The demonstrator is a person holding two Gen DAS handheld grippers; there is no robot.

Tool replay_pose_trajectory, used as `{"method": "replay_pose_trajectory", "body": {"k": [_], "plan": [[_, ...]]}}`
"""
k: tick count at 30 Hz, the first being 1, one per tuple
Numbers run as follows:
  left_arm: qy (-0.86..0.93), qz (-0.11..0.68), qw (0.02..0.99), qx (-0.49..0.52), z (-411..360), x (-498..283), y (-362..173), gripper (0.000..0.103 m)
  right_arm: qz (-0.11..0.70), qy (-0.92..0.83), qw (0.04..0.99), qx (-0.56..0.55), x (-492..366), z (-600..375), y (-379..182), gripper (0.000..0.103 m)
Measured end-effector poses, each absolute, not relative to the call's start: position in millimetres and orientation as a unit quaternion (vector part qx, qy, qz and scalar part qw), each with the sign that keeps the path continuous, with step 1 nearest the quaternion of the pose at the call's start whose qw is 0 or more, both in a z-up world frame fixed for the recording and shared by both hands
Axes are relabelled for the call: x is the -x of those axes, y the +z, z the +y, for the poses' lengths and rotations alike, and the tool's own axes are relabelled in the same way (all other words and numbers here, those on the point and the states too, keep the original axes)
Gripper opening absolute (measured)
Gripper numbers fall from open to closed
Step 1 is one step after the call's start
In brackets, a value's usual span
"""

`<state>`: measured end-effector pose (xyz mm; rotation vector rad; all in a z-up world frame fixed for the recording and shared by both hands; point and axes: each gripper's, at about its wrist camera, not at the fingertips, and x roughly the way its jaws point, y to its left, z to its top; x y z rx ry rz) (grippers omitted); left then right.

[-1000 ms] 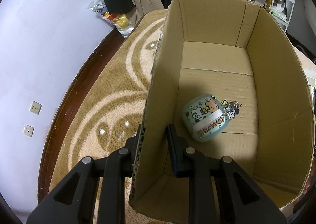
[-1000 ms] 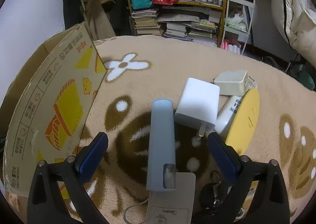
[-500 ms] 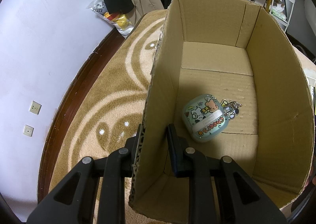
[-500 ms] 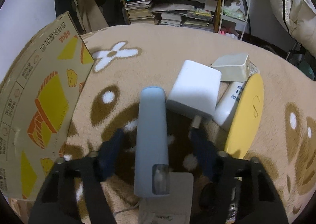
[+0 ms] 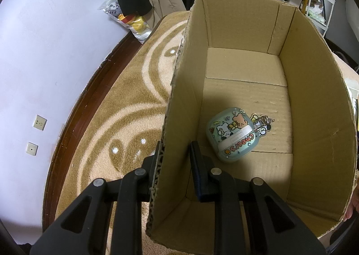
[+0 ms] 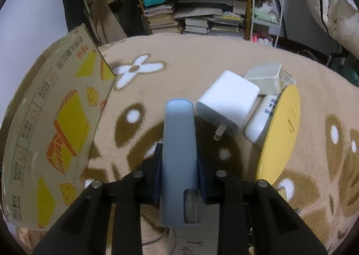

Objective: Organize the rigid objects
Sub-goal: 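Move the right gripper to the light-blue power bank and close on it, then carry the power bank with the right gripper and release it into the box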

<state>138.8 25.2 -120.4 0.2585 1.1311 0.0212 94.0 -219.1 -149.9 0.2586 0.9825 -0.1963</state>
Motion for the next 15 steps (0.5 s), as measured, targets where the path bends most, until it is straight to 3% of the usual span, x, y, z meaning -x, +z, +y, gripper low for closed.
{"method": "replay_pose_trajectory", "body": {"k": [15], "plan": [[0.006, 0.535, 0.837, -0.118, 27, -139, -121, 0.021, 0.387, -0.050, 0.915, -0.100, -94, -176, -80, 0.028]]}}
